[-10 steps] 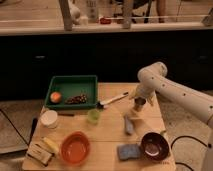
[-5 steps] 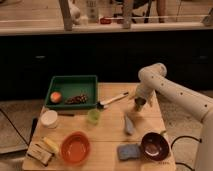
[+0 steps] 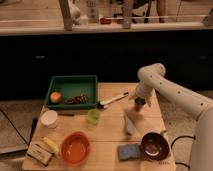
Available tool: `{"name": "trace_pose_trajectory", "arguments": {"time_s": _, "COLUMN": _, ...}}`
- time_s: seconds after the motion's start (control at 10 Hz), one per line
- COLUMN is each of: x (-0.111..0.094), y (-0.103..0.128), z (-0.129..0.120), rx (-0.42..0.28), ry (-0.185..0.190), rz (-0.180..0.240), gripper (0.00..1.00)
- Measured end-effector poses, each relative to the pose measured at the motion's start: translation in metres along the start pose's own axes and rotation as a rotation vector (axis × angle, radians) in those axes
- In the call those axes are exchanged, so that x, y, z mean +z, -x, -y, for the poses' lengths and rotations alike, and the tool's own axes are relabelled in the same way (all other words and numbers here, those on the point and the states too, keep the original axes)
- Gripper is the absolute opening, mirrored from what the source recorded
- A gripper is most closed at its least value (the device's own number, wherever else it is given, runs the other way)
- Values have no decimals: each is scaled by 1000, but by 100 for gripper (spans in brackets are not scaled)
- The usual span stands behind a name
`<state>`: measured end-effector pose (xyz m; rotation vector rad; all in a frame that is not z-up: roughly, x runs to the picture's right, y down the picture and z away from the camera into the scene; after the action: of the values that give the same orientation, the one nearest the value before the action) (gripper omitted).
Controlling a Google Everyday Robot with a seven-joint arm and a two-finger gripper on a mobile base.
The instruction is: Stack cups on top of each other
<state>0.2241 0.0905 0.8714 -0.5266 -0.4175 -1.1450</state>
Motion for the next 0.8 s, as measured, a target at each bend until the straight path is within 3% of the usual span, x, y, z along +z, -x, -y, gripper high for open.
{"name": "trace_pose_trajectory", "arguments": {"time_s": 0.5, "x": 2, "y": 0, "z": -1, "rx": -5, "ry": 2, "rz": 3, "gripper": 8}}
{"name": "trace_pose_trajectory", "arguments": {"time_s": 0.8, "x": -3, "y": 1, "z": -1, "rx": -10, "ry": 3, "rz": -8, "gripper": 0}}
